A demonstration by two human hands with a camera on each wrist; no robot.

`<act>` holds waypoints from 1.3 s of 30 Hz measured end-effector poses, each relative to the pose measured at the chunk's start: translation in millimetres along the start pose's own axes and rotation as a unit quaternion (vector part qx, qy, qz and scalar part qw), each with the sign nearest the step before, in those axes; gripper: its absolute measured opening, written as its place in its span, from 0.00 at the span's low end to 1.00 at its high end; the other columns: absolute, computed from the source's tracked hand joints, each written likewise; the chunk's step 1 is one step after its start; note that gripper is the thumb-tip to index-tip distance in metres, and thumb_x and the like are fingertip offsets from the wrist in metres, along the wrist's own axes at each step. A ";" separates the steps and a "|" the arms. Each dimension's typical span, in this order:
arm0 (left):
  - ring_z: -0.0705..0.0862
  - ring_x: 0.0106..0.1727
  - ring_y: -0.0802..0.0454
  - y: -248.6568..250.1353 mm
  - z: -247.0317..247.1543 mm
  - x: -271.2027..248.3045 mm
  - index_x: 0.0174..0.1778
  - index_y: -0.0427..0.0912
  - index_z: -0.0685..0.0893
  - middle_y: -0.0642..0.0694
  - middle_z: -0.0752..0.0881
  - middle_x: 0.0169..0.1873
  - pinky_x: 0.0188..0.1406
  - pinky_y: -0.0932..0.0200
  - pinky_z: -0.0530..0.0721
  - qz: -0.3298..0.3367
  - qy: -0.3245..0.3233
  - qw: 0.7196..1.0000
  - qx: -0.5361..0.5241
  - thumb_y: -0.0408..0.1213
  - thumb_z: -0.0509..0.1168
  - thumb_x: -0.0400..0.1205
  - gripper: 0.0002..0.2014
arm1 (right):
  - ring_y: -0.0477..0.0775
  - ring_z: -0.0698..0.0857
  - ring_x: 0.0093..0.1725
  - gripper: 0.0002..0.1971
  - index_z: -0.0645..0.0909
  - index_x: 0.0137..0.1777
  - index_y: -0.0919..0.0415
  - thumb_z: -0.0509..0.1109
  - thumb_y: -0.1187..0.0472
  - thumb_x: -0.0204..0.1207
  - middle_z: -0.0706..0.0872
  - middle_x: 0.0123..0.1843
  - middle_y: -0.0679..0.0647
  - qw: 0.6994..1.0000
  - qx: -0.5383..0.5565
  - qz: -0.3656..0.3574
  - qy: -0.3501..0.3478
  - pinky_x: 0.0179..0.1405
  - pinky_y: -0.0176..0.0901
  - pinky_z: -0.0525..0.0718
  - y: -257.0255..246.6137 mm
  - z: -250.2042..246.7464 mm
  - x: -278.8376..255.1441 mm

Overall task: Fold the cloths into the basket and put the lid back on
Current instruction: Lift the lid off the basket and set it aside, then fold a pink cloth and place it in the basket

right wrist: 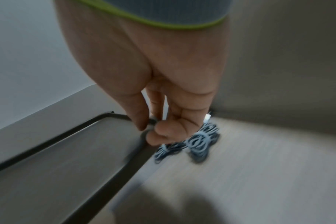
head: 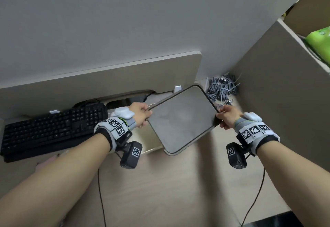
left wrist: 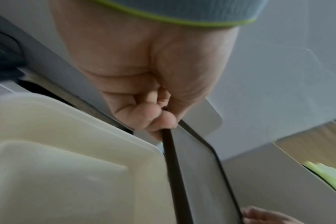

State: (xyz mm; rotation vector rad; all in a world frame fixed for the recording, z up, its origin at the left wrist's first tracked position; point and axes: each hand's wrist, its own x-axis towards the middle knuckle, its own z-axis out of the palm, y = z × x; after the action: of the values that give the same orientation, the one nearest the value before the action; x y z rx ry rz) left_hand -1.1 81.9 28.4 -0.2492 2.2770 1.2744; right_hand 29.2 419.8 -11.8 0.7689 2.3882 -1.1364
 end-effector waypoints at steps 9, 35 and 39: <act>0.79 0.15 0.50 25.3 117.9 -18.5 0.42 0.42 0.74 0.42 0.83 0.20 0.16 0.64 0.78 0.039 -0.105 0.982 0.152 0.40 0.64 0.81 0.07 | 0.65 0.91 0.35 0.13 0.78 0.59 0.53 0.70 0.52 0.76 0.89 0.41 0.63 0.994 -0.087 0.028 0.063 0.31 0.50 0.87 29.4 -57.4 -18.4; 0.85 0.55 0.33 -76.8 63.9 -77.0 0.51 0.28 0.82 0.31 0.87 0.53 0.44 0.55 0.81 -0.106 -0.122 0.957 0.241 0.29 0.58 0.71 0.15 | 0.62 0.91 0.35 0.17 0.82 0.36 0.58 0.63 0.46 0.76 0.92 0.36 0.57 0.952 -0.200 -0.154 -0.174 0.41 0.59 0.92 -24.4 90.4 -73.6; 0.84 0.48 0.43 -131.7 1.8 -111.8 0.49 0.43 0.85 0.43 0.87 0.49 0.53 0.54 0.84 -0.139 -0.029 0.955 0.259 0.30 0.59 0.77 0.11 | 0.57 0.89 0.29 0.19 0.81 0.34 0.59 0.63 0.47 0.80 0.91 0.31 0.56 0.930 -0.225 -0.197 -0.215 0.40 0.52 0.90 -72.8 137.7 -111.2</act>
State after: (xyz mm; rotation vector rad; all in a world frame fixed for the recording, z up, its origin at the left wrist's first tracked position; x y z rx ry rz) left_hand 146.8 2.3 -12.1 -0.3200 2.3305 0.5110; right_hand 84.8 237.9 9.5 -0.1119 2.3245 -0.7331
